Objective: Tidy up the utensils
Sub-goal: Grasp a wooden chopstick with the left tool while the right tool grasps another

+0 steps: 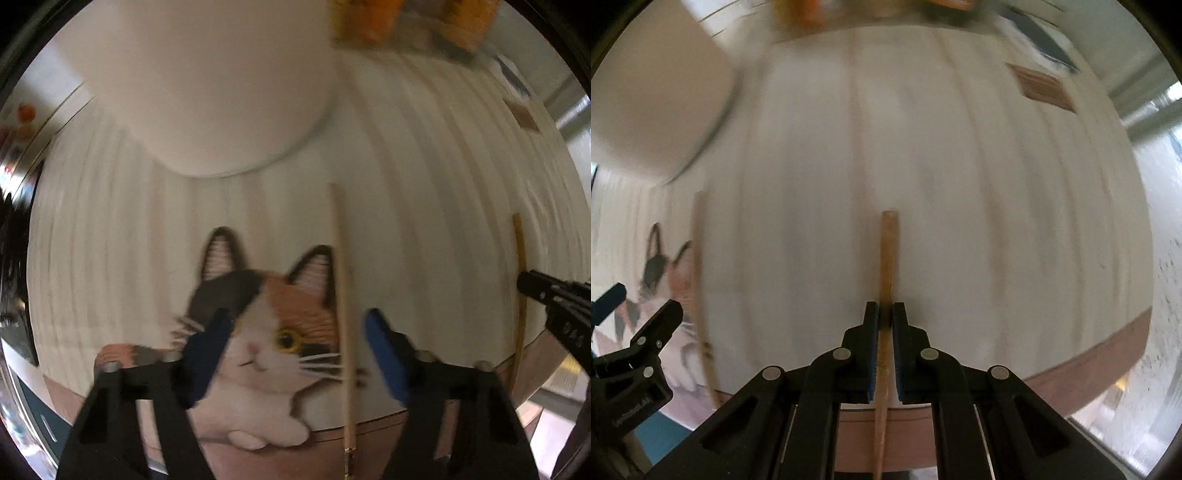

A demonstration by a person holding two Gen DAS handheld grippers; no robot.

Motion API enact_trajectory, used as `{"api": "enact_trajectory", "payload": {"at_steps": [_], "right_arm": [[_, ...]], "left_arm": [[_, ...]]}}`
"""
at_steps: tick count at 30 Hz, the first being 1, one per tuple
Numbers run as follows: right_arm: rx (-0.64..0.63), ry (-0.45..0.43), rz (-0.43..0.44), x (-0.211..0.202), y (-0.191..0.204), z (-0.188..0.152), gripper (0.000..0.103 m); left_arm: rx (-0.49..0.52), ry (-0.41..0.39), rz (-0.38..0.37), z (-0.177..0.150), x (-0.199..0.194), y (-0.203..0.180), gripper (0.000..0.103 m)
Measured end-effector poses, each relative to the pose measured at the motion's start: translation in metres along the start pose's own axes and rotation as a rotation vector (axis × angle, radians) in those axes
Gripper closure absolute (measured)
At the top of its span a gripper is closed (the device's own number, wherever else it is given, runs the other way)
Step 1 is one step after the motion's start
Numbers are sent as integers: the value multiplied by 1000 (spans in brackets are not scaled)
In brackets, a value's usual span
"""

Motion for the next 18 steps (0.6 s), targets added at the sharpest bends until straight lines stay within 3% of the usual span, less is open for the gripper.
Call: {"api": "enact_trajectory", "payload": {"at_steps": [4, 5, 10, 18], "right_arm": [[65, 4, 25, 0, -22, 2, 96], [64, 3, 26, -1, -24, 2, 96], [61, -3, 24, 0, -28, 3, 96], [-24, 3, 125, -12, 51, -5, 96]], "left_arm": [[26, -17, -8, 3, 0, -12, 83], [30, -18, -4, 3, -1, -14, 98], [4, -24, 30, -4, -5, 2, 99], [-157, -9, 71, -31, -15, 71, 99]]}}
Point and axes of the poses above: each gripper's, at about its wrist camera, not at the fingertips, and x roughly the way its jaws point, y to its left, z to its top, the point moved 1 cm from there along x, roughly the way its jaws point, and after that the axes turned 7 degrees about x, right-handed, at the moved point
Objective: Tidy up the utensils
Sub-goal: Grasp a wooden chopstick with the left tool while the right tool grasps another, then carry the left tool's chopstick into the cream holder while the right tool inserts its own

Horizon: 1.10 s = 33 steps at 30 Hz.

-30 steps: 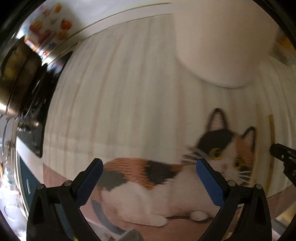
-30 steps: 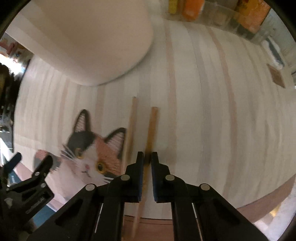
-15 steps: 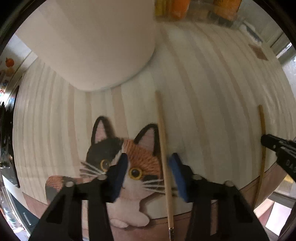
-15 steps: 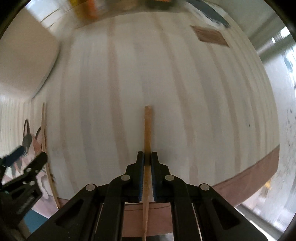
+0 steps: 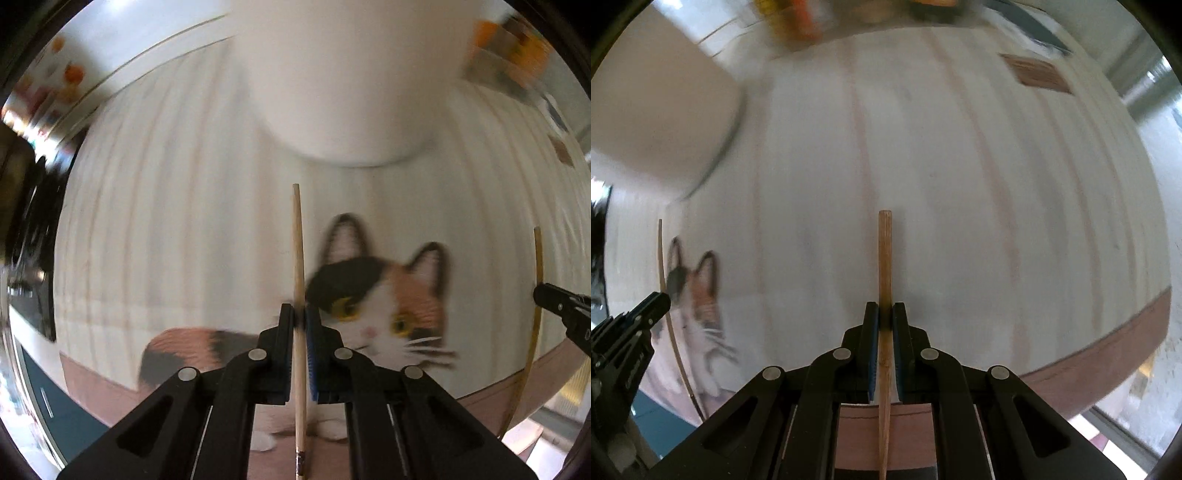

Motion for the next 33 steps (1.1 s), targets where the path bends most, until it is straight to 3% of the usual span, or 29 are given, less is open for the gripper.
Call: {"api": "enact_trajectory", "payload": {"at_steps": [4, 10, 18, 28, 33], "right_arm": [[-79, 20, 30, 5, 38, 2, 96], [-169, 36, -24, 14, 76, 9, 95], [-169, 72, -44, 14, 71, 4, 95], [-207, 68, -94, 22, 94, 1, 95], [-147, 25, -46, 19, 90, -4, 95]], "left_arm": [[-71, 23, 4, -14, 7, 30, 99], [-107, 37, -18, -15, 19, 36, 97], [-95, 33, -25, -10, 22, 32, 97], [-89, 35, -36, 1, 31, 53, 98], [-121, -36, -20, -1, 12, 63, 99]]}}
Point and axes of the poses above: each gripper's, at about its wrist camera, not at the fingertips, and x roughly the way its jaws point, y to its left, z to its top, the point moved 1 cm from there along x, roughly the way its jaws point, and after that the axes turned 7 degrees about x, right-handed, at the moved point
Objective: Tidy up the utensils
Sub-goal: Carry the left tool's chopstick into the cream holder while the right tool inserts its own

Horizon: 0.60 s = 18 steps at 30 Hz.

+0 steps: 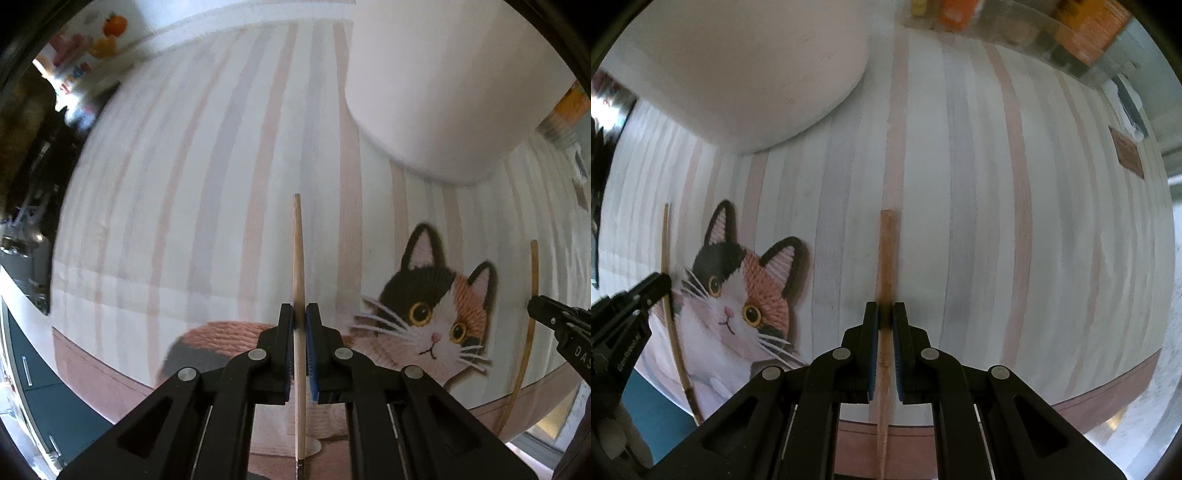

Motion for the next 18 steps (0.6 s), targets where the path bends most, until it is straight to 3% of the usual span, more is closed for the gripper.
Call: {"api": "enact_trajectory", "payload": {"at_steps": [10, 18], "right_arm": [[63, -258, 61, -79, -5, 5, 96], [85, -417, 101, -126, -10, 12, 96]], "left_arm": [[-66, -250, 10, 27, -87, 21, 99], [-98, -362, 16, 37, -123, 36, 99]]}}
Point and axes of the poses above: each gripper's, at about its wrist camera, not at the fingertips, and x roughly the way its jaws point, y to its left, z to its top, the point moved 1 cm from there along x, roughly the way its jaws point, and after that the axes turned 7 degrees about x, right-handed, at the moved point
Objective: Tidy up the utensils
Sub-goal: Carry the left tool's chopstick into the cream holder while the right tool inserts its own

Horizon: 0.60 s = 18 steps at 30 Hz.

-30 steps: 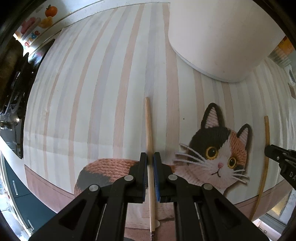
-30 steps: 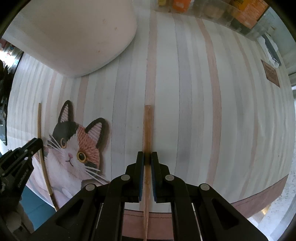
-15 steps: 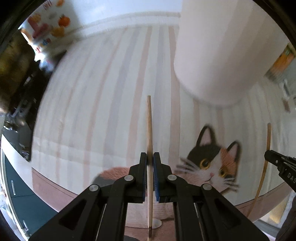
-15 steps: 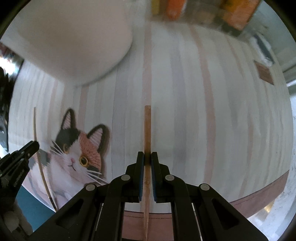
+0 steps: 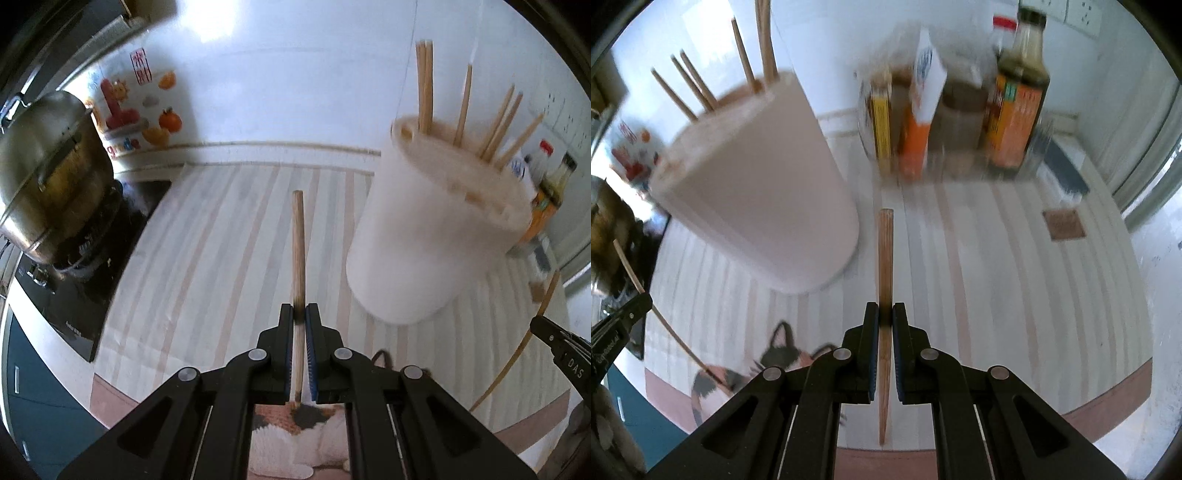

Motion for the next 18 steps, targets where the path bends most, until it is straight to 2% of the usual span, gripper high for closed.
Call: {"api": "enact_trajectory", "payload": {"at_steps": [5, 11, 18], "right_arm": [[25, -86, 29, -30, -4, 25, 96], [92, -197, 88, -80, -10, 66, 96], [168, -310, 187, -151, -15, 126, 96]], "left_arm": [[-40, -72, -15, 26, -28, 9, 99], [-89, -202, -42, 67, -87, 29, 99], [-124, -326, -143, 125, -160, 34, 99]]}}
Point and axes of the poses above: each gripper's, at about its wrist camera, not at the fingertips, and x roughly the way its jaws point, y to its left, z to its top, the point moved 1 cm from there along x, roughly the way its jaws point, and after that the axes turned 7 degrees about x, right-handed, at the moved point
